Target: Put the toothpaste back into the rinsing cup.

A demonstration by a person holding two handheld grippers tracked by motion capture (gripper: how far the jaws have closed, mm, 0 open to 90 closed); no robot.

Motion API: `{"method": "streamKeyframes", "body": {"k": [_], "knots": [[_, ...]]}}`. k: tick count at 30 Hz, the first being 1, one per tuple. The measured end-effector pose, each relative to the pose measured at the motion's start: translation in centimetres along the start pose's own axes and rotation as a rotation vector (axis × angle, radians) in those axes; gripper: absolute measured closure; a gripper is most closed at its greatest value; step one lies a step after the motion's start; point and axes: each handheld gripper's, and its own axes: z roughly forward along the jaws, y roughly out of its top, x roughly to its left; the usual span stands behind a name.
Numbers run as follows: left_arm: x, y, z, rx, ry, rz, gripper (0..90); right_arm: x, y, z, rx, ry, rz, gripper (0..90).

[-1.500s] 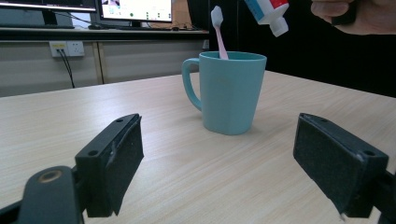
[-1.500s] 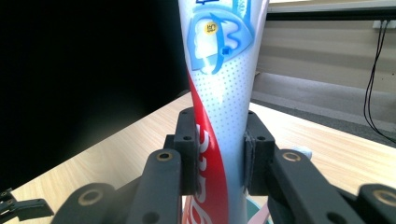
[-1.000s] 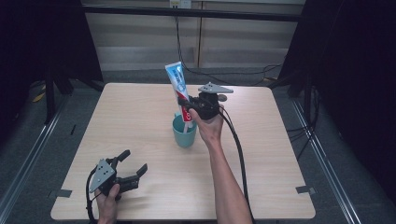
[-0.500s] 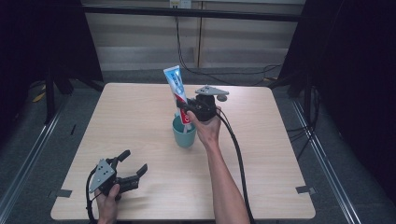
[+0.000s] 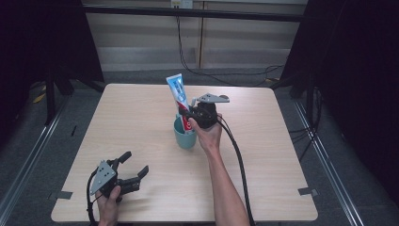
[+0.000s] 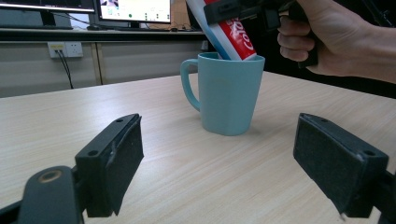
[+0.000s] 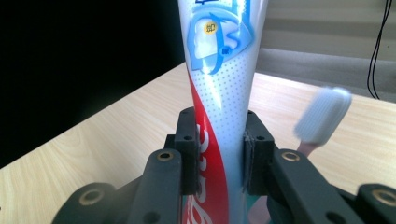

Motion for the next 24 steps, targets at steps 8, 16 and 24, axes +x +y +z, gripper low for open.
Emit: {"method": "streamKeyframes", "body": {"k": [8, 16, 24], "knots": [[0.1, 0.0, -0.1, 0.005, -0.003, 0.008, 15.9, 0.1, -0.7, 0.0, 0.013, -0.001, -0.002, 72.2], [0.2, 0.0, -0.1, 0.004, -0.014, 0.014, 15.9, 0.5, -1.4, 0.2, 0.024, 0.014, -0.001, 71.9], [0.2, 0.0, -0.1, 0.004, -0.013, 0.011, 15.9, 0.3, -2.3, 0.2, 0.035, 0.015, 0.007, 71.4]]}}
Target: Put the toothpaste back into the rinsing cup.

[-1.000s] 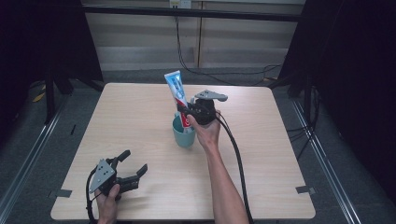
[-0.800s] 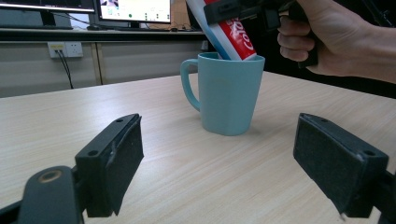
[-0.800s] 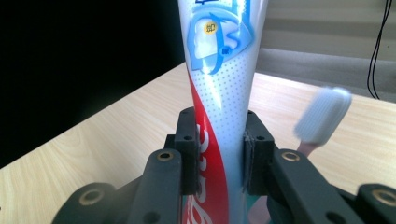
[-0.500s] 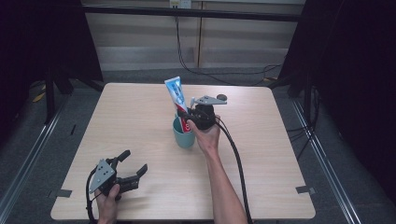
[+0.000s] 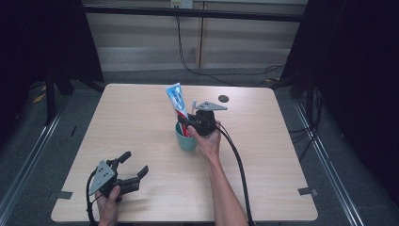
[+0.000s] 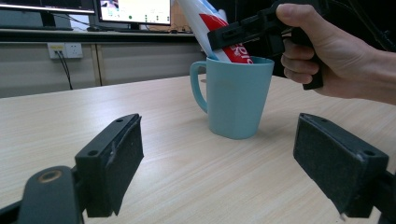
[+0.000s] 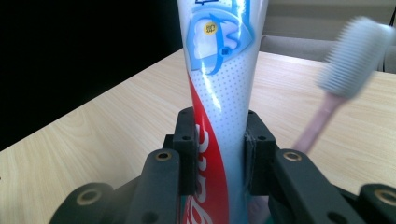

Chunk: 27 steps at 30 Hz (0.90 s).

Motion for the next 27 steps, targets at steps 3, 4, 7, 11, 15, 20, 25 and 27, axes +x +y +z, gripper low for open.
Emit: {"method": "streamKeyframes", "body": {"k": [3, 4, 7, 11, 15, 20, 25, 27], "knots": [[0.01, -0.01, -0.03, 0.001, 0.003, 0.001, 15.9, 0.07, -0.02, -0.03, 0.0, -0.002, -0.001, 71.1], [0.01, 0.0, -0.03, 0.001, 0.002, 0.001, 15.9, 0.06, -0.02, -0.06, 0.002, -0.001, -0.005, 71.1], [0.01, 0.0, -0.03, 0.001, 0.0, 0.002, 15.9, 0.03, 0.0, -0.13, 0.007, 0.0, -0.01, 70.8], [0.01, 0.0, -0.02, 0.001, -0.001, 0.001, 15.9, -0.01, 0.09, -0.17, 0.015, -0.001, -0.014, 70.4], [-0.03, -0.01, 0.01, -0.003, -0.002, -0.004, 15.9, 0.0, 0.19, -0.3, 0.024, -0.001, -0.019, 69.9], [0.01, 0.0, -0.02, 0.002, -0.001, 0.003, 15.9, -0.04, 0.36, -0.54, 0.029, -0.003, -0.016, 69.8], [-0.03, -0.01, 0.01, -0.004, -0.001, -0.003, 15.9, 0.01, 0.49, -0.65, 0.041, -0.004, -0.019, 70.4], [0.02, -0.01, -0.04, 0.0, 0.003, 0.001, 15.9, 0.04, 0.48, -0.72, 0.043, -0.004, -0.023, 70.3]]}}
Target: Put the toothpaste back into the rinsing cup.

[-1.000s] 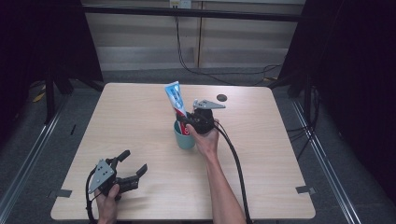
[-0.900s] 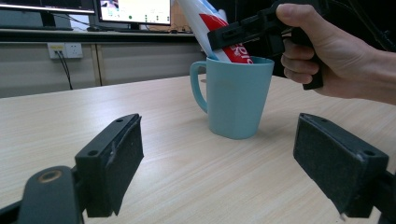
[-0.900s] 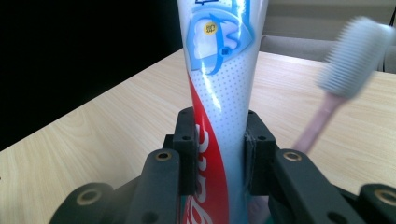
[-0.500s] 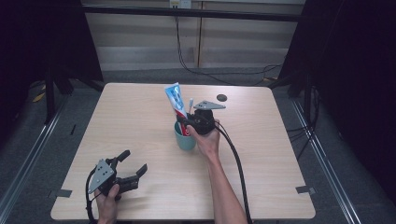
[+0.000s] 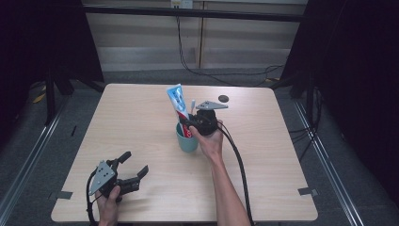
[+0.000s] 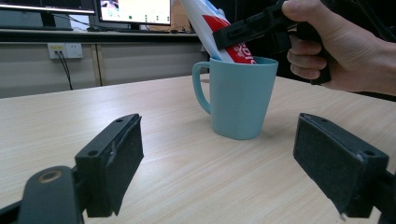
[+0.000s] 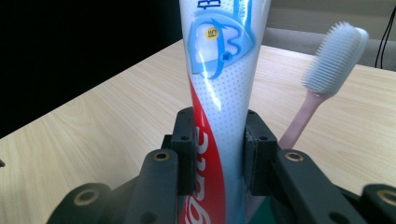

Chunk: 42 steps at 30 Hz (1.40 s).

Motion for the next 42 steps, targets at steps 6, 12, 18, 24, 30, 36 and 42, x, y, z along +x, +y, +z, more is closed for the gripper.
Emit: {"method": "streamKeyframes", "body": {"k": [6, 12, 18, 24, 30, 36, 42], "knots": [[0.0, 0.0, 0.0, -0.001, 0.0, 0.0, 15.9, 0.1, 0.1, -0.2, 0.013, -0.006, -0.013, 70.4], [0.0, 0.0, 0.0, -0.001, 0.0, 0.0, 15.9, 0.3, 0.0, -0.6, 0.015, -0.003, -0.03, 72.2], [0.0, 0.0, 0.0, -0.004, 0.001, -0.008, 15.9, 0.1, -0.5, -0.9, -0.005, 0.0, -0.023, 71.3], [0.0, 0.0, 0.0, -0.001, 0.0, -0.004, 15.9, 0.0, -0.6, -1.4, 0.008, -0.007, -0.029, 70.0], [0.0, 0.0, 0.0, -0.003, 0.001, -0.009, 15.9, -0.2, -0.6, -2.3, -0.005, 0.011, -0.026, 68.0], [0.0, 0.0, 0.0, -0.003, 0.001, -0.009, 15.9, -0.2, -0.7, -2.9, 0.001, 0.011, -0.038, 68.2], [0.0, 0.0, 0.0, -0.006, 0.002, -0.015, 15.9, 0.1, -1.1, -3.2, -0.012, -0.003, -0.042, 72.1]]}}
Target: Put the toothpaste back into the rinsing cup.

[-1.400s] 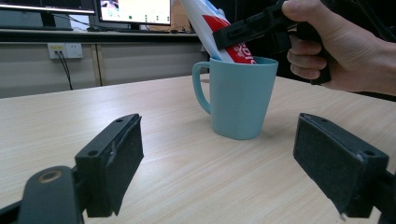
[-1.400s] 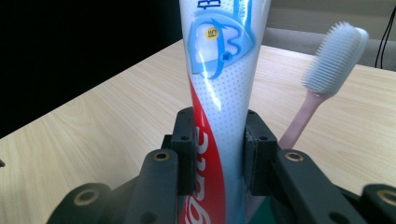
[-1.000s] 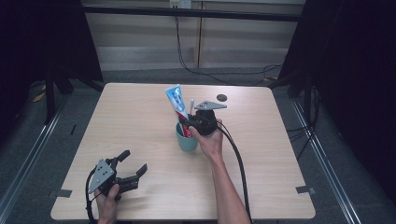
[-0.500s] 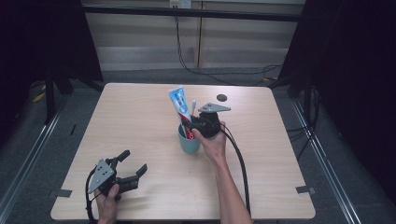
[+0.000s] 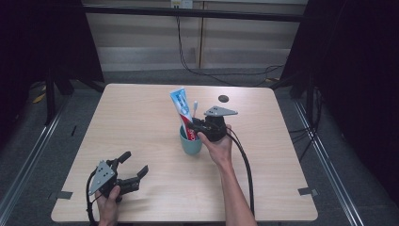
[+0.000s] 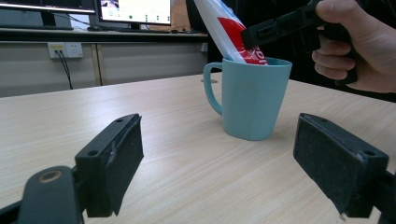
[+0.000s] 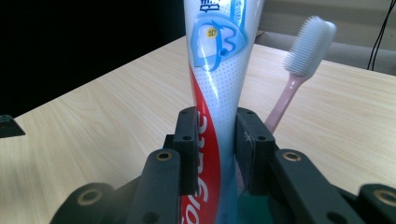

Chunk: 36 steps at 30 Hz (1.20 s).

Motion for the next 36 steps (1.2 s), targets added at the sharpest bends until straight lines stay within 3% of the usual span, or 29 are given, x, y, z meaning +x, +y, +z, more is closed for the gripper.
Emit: {"method": "streamKeyframes", "body": {"k": [12, 27, 36], "knots": [[0.0, 0.0, 0.1, -0.001, -0.003, 0.0, 15.9, 0.0, -0.6, -0.6, 0.011, 0.004, -0.002, 68.1], [0.1, 0.0, 0.1, 0.004, -0.005, 0.004, 15.8, -0.5, -1.1, -2.1, -0.03, -0.03, 0.043, 37.0], [0.1, 0.0, 0.0, 0.005, -0.005, 0.004, 15.8, -0.4, -0.9, -3.8, -0.069, -0.052, 0.048, 31.5]]}}
